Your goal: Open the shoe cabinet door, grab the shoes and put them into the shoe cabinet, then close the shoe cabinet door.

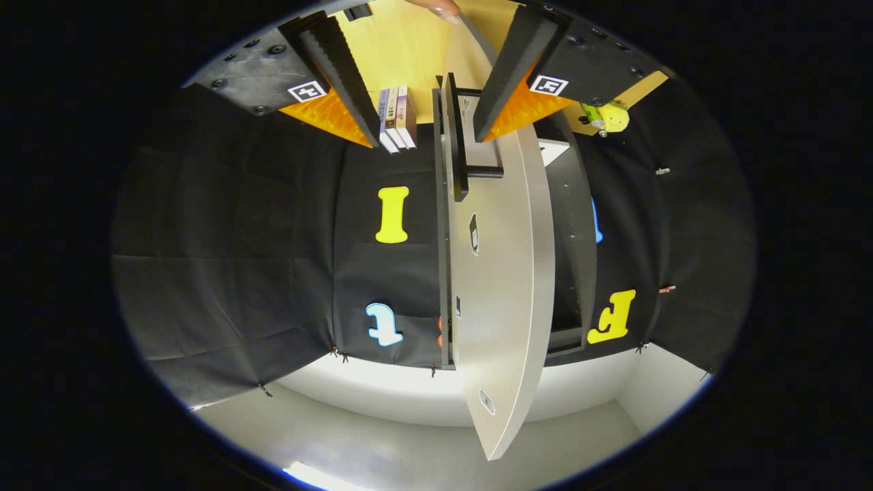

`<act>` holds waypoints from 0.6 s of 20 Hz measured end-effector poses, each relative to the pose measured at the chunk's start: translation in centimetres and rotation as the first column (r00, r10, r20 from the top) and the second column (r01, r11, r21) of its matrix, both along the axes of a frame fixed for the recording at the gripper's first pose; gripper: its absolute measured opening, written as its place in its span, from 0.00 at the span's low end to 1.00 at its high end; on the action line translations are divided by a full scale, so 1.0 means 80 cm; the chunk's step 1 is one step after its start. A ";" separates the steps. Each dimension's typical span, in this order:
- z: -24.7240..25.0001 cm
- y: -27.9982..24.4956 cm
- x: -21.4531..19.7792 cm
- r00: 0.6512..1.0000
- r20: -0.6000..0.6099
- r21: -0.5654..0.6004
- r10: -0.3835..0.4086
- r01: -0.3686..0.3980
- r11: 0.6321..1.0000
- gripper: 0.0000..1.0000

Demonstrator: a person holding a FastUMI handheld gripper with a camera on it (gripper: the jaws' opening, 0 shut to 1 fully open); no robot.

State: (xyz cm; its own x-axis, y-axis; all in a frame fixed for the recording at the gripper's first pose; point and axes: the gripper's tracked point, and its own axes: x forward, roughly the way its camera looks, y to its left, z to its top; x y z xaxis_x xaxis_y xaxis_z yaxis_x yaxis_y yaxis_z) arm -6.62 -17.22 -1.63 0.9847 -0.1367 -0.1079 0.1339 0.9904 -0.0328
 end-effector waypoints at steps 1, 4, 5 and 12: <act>-0.003 0.014 0.003 1.000 -0.003 -0.001 0.008 -0.008 1.000 0.92; -0.007 0.055 0.010 1.000 -0.006 0.006 0.030 -0.030 1.000 0.92; -0.009 0.066 0.016 0.999 -0.007 0.013 0.034 -0.034 0.999 0.92; -0.021 0.140 0.048 0.999 -0.002 0.028 0.045 -0.044 0.999 0.92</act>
